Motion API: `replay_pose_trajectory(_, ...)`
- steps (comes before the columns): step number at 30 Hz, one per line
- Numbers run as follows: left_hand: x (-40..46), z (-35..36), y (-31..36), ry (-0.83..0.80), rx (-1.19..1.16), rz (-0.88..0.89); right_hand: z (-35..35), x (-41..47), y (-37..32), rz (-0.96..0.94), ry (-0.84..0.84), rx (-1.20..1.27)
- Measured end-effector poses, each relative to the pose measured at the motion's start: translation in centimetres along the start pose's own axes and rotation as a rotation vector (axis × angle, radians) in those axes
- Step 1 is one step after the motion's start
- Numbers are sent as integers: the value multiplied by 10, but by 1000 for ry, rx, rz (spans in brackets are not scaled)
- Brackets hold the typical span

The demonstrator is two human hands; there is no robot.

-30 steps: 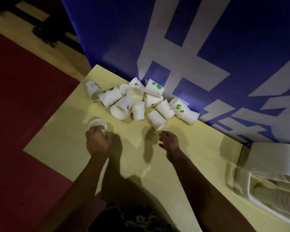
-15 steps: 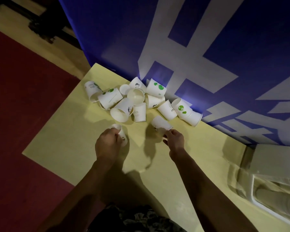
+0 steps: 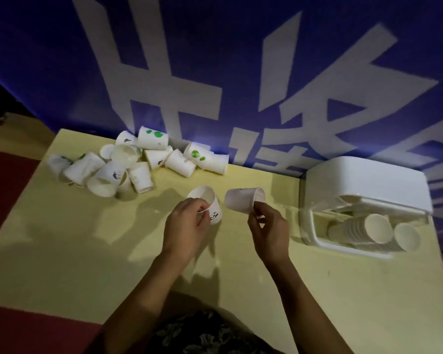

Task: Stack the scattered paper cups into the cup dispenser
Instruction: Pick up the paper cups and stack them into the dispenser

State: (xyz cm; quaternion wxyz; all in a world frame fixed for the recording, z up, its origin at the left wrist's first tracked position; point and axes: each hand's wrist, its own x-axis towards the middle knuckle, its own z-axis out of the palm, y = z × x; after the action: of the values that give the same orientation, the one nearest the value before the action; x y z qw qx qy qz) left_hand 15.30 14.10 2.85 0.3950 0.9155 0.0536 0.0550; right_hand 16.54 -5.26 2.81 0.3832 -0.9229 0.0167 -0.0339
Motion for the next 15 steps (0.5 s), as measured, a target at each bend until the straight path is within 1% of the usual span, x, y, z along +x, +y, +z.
replay_pose_trajectory(5, -8, 51, 74, -38, -6, 100, -74, -14, 50, -88, 124, -47)
replay_pose_trajectory(10, -28, 113, 151, -25, -19, 134, -150, -25, 107, -153, 129, -53)
replay_pose_trajectory(15, -48, 169, 215, -41, -14, 179, -215, -30, 159, -150, 180, -50)
